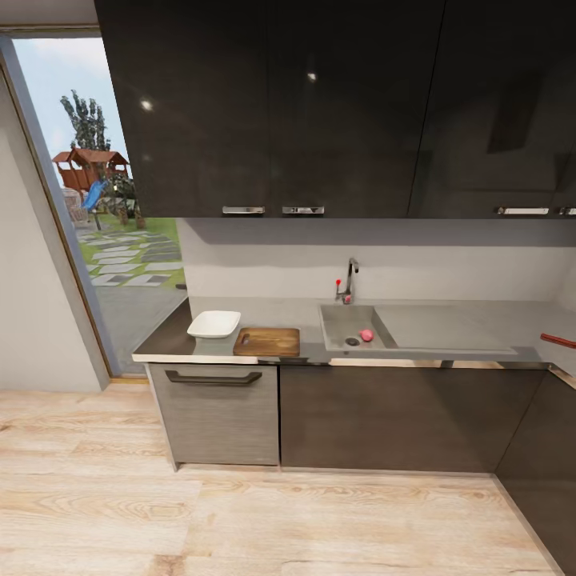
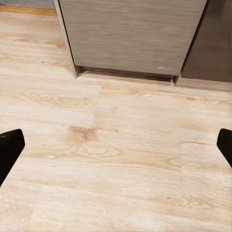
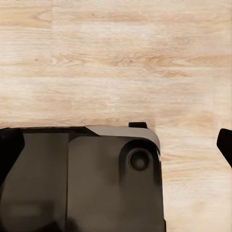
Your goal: In the kitchen, take the Vidalia onion out of the sink, dice it on the chopping board with the paring knife, put the diced onion into the bowl on the countertop, then place both the paring knife and the chopping board into the sink.
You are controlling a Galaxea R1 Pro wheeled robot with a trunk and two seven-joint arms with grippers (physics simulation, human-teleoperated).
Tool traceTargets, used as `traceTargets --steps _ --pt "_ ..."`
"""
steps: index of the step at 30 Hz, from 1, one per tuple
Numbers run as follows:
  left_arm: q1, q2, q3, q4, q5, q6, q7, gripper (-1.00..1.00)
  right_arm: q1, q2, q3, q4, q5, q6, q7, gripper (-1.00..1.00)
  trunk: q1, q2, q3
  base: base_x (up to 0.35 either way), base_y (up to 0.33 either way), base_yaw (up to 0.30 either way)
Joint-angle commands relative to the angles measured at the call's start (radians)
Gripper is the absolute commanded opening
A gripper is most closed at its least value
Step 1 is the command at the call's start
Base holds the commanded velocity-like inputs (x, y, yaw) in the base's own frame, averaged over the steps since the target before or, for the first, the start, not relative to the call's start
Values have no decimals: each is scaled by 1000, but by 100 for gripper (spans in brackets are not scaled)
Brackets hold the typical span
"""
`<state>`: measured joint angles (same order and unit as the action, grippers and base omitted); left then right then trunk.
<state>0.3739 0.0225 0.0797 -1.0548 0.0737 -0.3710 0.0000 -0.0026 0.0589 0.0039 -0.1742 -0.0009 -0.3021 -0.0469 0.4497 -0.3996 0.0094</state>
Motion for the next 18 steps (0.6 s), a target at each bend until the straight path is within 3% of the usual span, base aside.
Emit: traceTargets --steps 1,13,16,18 --pt "0 0 -1 -1 8 -2 0 100 0 0 1 1 2 -3 -4 100 0 0 0 0 0 0" --pt "0 0 -3 0 8 -2 0 100 0 -6 0 -16 8 -7 -4 100 0 0 0 0 0 0" --pt "0 0 -3 1 8 -2 0 100 0 -6 0 -79 9 -13 -6 100 0 0 0 0 0 0" --pt "0 0 -3 1 8 -2 0 100 0 -8 1 -194 10 -27 -10 100 0 0 0 0 0 0"
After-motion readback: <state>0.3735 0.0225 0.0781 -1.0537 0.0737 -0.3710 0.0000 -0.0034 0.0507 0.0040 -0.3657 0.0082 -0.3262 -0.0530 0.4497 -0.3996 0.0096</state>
